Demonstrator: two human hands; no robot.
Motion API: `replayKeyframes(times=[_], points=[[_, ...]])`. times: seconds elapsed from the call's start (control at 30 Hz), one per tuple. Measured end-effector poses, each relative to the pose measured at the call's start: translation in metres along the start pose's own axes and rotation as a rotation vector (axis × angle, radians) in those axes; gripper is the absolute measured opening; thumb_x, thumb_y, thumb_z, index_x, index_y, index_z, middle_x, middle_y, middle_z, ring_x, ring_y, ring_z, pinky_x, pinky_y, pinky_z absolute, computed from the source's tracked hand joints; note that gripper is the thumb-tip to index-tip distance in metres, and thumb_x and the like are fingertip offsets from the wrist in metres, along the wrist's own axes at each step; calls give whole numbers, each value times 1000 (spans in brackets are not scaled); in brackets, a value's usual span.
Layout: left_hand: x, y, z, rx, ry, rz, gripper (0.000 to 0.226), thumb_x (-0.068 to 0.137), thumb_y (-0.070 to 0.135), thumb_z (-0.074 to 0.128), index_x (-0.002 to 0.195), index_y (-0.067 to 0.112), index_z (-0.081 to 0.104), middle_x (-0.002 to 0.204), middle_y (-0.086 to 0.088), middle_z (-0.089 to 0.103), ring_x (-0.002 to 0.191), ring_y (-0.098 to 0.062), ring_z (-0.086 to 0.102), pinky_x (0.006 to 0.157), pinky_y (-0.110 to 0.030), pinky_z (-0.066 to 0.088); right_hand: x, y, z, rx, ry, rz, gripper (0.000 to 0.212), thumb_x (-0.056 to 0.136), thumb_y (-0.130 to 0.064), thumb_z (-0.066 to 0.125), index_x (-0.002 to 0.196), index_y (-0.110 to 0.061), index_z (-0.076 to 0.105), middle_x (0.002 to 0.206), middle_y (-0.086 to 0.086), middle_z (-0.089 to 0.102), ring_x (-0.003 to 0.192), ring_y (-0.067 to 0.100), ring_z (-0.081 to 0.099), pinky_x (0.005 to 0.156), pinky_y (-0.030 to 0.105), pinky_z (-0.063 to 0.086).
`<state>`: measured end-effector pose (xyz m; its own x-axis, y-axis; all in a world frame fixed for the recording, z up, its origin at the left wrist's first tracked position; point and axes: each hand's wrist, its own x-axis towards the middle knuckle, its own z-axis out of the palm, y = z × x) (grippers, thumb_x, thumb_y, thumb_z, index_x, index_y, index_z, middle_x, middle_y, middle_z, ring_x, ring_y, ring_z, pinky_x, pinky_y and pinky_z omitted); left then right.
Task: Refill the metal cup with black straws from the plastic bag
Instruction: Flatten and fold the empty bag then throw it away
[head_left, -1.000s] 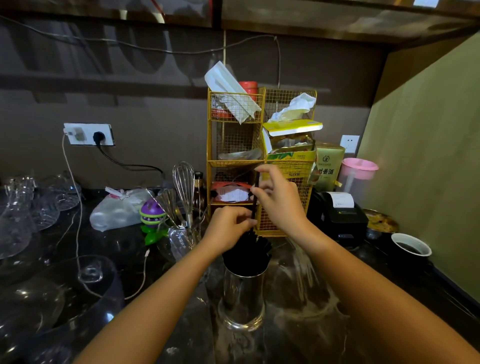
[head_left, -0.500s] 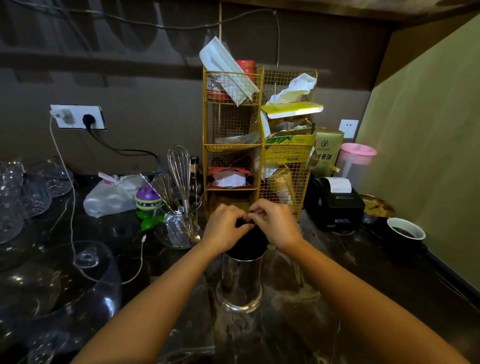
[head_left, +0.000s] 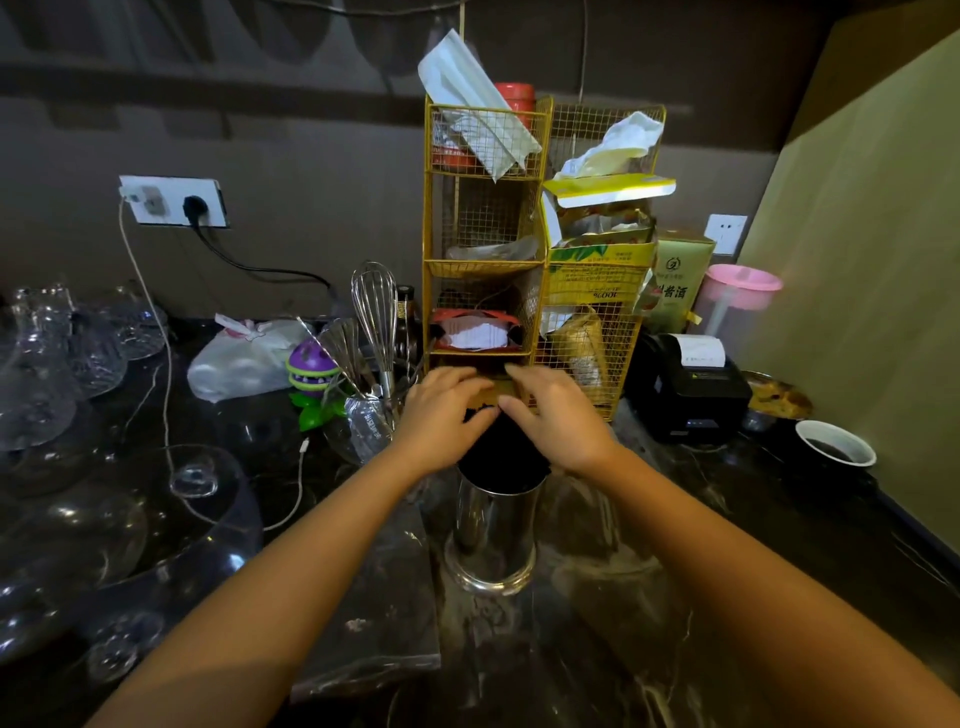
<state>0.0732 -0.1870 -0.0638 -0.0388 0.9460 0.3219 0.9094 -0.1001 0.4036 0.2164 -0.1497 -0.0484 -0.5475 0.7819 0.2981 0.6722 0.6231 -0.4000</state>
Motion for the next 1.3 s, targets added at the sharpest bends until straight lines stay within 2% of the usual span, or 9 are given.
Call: replayKeyframes(times=[0.17, 0.3, 0.47, 0.6, 0.77, 0.93, 1.03, 1.1, 1.3], points=[[-9, -19, -31, 113, 113, -52, 51, 93, 36, 36, 140, 23, 22, 155, -7, 13, 143, -23, 8, 115, -44, 12, 12, -35, -1, -57, -41, -85, 70, 92, -46, 32, 144, -12, 0, 157, 10, 2, 144, 22, 0, 117, 34, 6], [-34, -42, -38, 95, 145, -117, 54, 94, 36, 31, 142, 20, 11, 156, -6, 6, 143, -20, 3, 117, -42, 7, 13, -63, 18, -4, -67, -200, 70, 93, -44, 30, 143, -11, -8, 156, 9, -10, 143, 18, -11, 115, 29, -4], [-86, -78, -18, 79, 76, -151, 57, 94, 30, 37, 142, 17, 9, 155, -8, 7, 143, -21, 4, 118, -40, 9, -7, -81, 60, 71, -213, -329, 71, 94, -41, 31, 142, -10, -11, 156, 7, -14, 142, 13, -15, 113, 25, -8], [-133, -98, 14, 18, -65, -264, 63, 87, 45, 29, 142, 17, 14, 154, -11, 8, 143, -24, 7, 116, -38, 10, -35, -70, 105, 76, -381, -318, 73, 93, -44, 30, 142, -12, -13, 155, 6, -16, 141, 12, -17, 117, 29, -5], [-183, -124, 40, 77, -287, -356, 56, 94, 17, 34, 142, 21, 7, 156, -6, 2, 144, -20, -1, 117, -37, 4, -67, -31, 151, -83, -581, -263, 68, 95, -39, 28, 141, -12, -16, 155, 6, -17, 141, 15, -18, 117, 32, -6], [-213, -139, 51, 166, -433, -375, 63, 89, 6, 36, 142, 23, 6, 156, -10, -2, 144, -24, -5, 117, -39, 2, -91, -2, 161, -80, -705, -251, 68, 94, -19, 35, 142, -13, -14, 155, 4, -16, 138, 11, -20, 113, 27, -8], [-214, -143, 55, 190, -468, -377, 62, 90, 13, 39, 142, 25, 6, 156, -10, -1, 144, -24, -4, 117, -42, 4, -99, 9, 161, -78, -748, -236, 71, 91, -11, 38, 142, -14, -11, 155, 4, -15, 134, 7, -21, 111, 25, -9], [-212, -145, 57, 183, -485, -384, 60, 92, 21, 39, 142, 27, 6, 156, -9, -1, 143, -23, -5, 117, -43, 4, -101, 13, 162, -76, -773, -213, 72, 91, -11, 40, 143, -16, -10, 155, 4, -15, 138, 11, -19, 108, 24, -10], [-205, -147, 63, 184, -501, -334, 57, 94, 37, 33, 141, 29, 4, 156, -9, -3, 143, -23, -6, 117, -43, 3, -101, 12, 169, -71, -766, -178, 61, 96, -33, 32, 143, -23, -5, 156, 1, -10, 142, 15, -13, 112, 27, -6]])
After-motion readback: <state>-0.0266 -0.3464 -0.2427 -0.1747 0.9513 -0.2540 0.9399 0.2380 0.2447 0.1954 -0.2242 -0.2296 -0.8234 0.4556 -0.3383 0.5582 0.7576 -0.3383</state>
